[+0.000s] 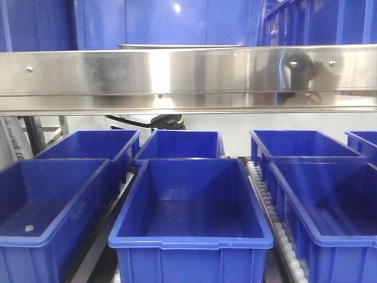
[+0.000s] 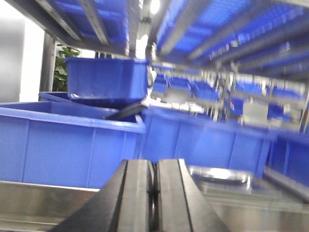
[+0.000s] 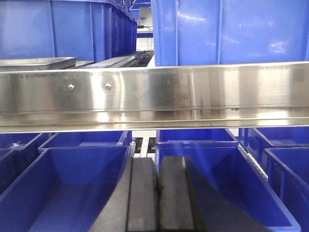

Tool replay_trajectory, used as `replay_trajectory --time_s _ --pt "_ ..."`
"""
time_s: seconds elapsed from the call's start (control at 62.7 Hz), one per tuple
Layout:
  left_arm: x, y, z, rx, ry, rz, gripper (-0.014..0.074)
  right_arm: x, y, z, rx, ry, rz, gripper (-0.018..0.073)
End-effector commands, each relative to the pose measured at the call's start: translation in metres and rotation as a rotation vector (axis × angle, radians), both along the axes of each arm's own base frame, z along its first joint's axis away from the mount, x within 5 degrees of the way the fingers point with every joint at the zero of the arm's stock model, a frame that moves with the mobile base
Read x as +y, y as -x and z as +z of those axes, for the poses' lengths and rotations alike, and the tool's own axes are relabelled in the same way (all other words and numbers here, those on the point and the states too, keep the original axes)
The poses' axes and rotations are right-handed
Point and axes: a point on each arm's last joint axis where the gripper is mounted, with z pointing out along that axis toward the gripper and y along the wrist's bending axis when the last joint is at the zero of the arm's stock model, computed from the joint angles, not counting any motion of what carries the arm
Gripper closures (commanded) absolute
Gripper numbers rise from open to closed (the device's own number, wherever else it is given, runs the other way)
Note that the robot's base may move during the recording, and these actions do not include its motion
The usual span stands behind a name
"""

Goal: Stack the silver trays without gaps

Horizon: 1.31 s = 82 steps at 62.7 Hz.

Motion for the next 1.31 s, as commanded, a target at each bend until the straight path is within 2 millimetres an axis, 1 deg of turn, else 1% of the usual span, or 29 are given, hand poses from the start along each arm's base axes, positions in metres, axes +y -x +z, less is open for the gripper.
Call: replay_trajectory --time_s 0.0,0.064,0.128,0.143,0.223,0.239,0.383,0.542,0.606,0.654,0.733,0.781,1.004,1.148,1.291 --pt "-0.016 -0.009 -0.012 -0.022 -0.114 -0.046 0.0592 0.000 0.001 0.004 -0.039 0.005 -0.002 0.0638" --pt "-0.026 -0.017 -0.025 -0.010 -0.134 -0.064 0.0592 0.000 0.001 0.004 -0.039 0.005 -0.002 0.0638" --pt "-0.035 -0.029 -0.043 0.021 -0.094 -0.066 0.0592 0.000 0.001 0.004 -0.039 0.005 -0.002 0.0638" --pt "-0.037 -0.033 -0.051 0.042 -0.073 -0.072 0.0592 0.000 0.001 0.004 -0.039 0.005 -0.002 0.0638" --pt "-0.043 -0.046 -0.073 0.071 -0.022 -0.065 0.0592 0.000 0.001 0.004 -0.039 0.005 -0.002 0.0638" --pt "-0.045 -0.050 -0.082 0.090 -0.012 -0.062 0.0592 0.000 0.001 0.004 -0.039 0.005 -0.002 0.0638" --pt "-0.048 -0.068 -0.127 0.124 -0.001 -0.038 0.0592 0.000 0.001 0.004 -0.039 0.005 -0.002 0.0638" --pt "-0.051 -0.077 -0.165 0.164 -0.013 -0.042 0.0592 0.000 0.001 0.004 -0.039 0.005 -0.002 0.0638" --pt "-0.051 -0.077 -0.165 0.146 -0.041 -0.040 0.0592 0.000 0.001 0.004 -0.039 0.005 -0.002 0.0638" --pt "-0.051 -0.077 -0.170 0.195 -0.092 -0.032 0.0592 0.000 0.001 0.004 -0.039 0.005 -0.002 0.0638" --pt "-0.051 -0.077 -0.171 0.193 -0.164 -0.025 0.0592 0.000 0.001 0.004 -0.039 0.005 -0.002 0.0638" --pt "-0.050 -0.077 -0.171 0.191 -0.173 -0.023 0.0592 0.000 0.001 0.004 -0.039 0.005 -0.002 0.0638" --pt "-0.050 -0.077 -0.171 0.191 -0.163 -0.021 0.0592 0.000 0.001 0.004 -0.039 0.005 -0.002 0.0638" --pt "-0.051 -0.077 -0.169 0.186 -0.088 -0.030 0.0592 0.000 0.001 0.004 -0.039 0.005 -0.002 0.0638" --pt "-0.049 -0.078 -0.169 0.190 -0.079 -0.013 0.0592 0.000 0.001 0.004 -0.039 0.005 -0.002 0.0638"
